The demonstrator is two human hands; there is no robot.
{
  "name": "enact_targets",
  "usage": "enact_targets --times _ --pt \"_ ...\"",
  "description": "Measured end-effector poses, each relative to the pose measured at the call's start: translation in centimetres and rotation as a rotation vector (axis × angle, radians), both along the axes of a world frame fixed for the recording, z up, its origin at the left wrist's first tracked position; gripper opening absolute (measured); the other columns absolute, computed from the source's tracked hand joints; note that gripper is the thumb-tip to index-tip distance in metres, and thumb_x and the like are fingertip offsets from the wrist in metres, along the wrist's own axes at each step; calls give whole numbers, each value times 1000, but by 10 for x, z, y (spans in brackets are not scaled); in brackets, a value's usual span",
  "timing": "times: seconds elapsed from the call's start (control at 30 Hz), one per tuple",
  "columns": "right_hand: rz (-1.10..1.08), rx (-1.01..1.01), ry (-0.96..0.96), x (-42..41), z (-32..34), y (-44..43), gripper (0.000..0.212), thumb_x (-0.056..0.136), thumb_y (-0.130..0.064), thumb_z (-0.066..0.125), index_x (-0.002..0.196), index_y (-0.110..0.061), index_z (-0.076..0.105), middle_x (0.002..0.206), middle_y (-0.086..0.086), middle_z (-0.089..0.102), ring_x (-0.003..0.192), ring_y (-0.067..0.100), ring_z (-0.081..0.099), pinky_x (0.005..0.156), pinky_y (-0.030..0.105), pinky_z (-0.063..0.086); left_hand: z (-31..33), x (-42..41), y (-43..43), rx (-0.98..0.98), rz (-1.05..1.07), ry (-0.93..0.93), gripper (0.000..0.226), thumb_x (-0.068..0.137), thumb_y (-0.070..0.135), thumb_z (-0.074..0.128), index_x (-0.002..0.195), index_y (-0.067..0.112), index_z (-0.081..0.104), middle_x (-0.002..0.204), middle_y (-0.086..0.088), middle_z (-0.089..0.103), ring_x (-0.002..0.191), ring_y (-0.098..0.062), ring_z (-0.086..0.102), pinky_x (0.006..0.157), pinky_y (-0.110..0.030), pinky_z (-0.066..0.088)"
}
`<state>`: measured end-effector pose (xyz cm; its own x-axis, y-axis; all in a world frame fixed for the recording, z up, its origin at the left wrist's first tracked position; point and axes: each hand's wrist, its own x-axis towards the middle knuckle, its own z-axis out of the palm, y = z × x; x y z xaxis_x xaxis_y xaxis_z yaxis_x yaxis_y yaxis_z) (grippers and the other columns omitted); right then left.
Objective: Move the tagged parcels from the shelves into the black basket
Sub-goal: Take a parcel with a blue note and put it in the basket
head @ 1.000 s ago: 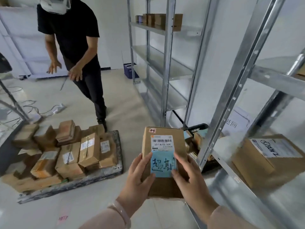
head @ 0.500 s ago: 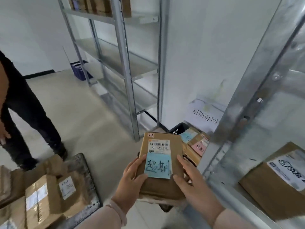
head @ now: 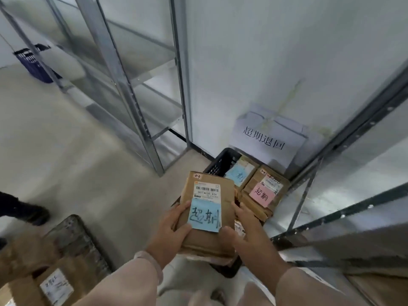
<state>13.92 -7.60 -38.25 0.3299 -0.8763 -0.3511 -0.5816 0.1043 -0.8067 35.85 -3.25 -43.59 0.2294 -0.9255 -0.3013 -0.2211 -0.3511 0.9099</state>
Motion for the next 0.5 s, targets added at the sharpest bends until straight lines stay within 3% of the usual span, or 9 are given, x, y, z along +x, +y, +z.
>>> enact_targets --times 0.1,0.2,0.37,0.5 --pt "-68 22 44 3 -14 -2 52 93 -51 48 141 -55 27 153 -27 13 141 1 12 116 38 20 -24 9 -25 36 -110 -42 52 85 27 61 125 58 48 138 3 46 132 -15 40 114 -42 33" --pt "-111 13 121 7 -28 -5 48 95 -51 42 138 -61 23 154 -29 10 142 0 10 116 36 18 -52 14 -49 77 -206 -52 51 83 35 58 125 60 45 143 4 43 134 -16 39 114 -44 34" --pt "-125 45 227 14 -51 1 46 96 -54 33 128 -76 8 148 -42 -7 139 -9 -3 117 33 14 -97 19 -84 115 -345 4 54 87 25 60 127 58 48 147 7 39 136 -12 37 116 -44 33" --pt "-196 40 285 21 -67 12 45 92 -58 29 131 -72 10 147 -43 -10 132 -20 -10 115 25 10 -127 21 -108 120 -468 -45 57 86 21 59 126 58 44 154 6 31 143 -12 27 119 -41 25"
